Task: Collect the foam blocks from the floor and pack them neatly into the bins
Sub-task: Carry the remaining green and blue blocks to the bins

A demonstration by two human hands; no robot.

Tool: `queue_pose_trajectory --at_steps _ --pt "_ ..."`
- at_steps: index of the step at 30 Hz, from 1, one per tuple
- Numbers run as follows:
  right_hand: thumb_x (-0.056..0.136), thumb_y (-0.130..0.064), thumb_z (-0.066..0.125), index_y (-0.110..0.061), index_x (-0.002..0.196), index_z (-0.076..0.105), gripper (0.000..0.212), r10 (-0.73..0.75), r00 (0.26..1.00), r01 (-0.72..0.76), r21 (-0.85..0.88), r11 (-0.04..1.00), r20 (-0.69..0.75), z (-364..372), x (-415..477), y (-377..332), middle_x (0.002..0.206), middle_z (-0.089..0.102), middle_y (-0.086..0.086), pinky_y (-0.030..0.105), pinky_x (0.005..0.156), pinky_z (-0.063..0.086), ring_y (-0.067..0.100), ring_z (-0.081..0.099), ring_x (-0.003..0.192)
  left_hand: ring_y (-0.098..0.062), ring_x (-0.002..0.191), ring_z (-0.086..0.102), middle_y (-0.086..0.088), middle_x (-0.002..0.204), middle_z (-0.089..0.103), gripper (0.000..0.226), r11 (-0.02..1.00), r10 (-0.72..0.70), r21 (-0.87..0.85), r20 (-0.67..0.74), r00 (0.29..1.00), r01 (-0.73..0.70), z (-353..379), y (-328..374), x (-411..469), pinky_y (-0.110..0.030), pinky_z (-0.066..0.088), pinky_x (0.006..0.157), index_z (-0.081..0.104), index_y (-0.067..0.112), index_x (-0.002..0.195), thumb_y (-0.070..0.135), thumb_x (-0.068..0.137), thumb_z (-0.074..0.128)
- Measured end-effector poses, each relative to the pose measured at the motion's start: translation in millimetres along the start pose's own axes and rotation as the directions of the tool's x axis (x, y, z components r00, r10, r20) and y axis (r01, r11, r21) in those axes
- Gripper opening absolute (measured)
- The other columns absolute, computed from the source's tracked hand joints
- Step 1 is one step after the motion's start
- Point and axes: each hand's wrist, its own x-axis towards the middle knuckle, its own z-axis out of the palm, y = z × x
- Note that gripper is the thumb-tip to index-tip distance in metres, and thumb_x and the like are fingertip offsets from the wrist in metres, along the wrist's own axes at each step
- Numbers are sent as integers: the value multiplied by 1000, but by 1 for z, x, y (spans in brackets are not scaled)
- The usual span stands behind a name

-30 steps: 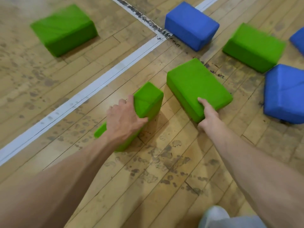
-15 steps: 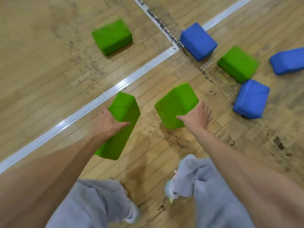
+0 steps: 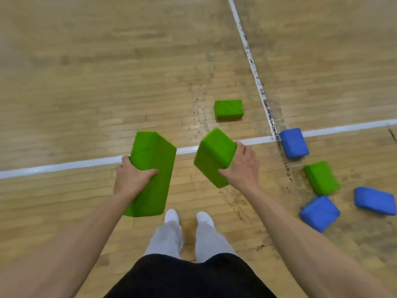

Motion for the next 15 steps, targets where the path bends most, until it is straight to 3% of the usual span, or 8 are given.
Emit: queue_pose_trajectory --at_steps 4,7,12,15 --pt "63 -42 80 -13 133 36 88 -248 964 245 44 969 93 7 -8 -48 126 45 7 38 96 40 26 45 118 -32 110 56 -14 123 55 86 987 -123 -125 -172 977 102 -40 -38 -40 -44 47 89 45 11 129 42 59 85" --pt "62 -48 79 -13 132 38 88 -388 911 377 102 921 136 9 -20 -73 122 47 6 38 95 41 25 47 115 -30 108 57 -12 121 57 81 953 -241 -252 -282 929 171 -57 -65 -80 -39 46 84 49 10 126 38 61 87" --pt "65 -50 78 -10 132 37 89 -679 700 672 120 731 221 11 -59 -136 117 46 5 35 92 40 22 47 109 -29 111 56 -9 124 57 84 864 -445 -431 -414 794 259 -81 -129 -152 -42 47 90 49 12 129 43 61 86" --pt "65 -45 77 -9 133 36 87 -795 538 797 140 588 281 17 -99 -183 119 48 7 36 94 42 24 48 112 -28 109 58 -7 120 58 82 794 -565 -538 -483 669 282 -95 -169 -199 -41 49 89 51 15 125 46 57 86"
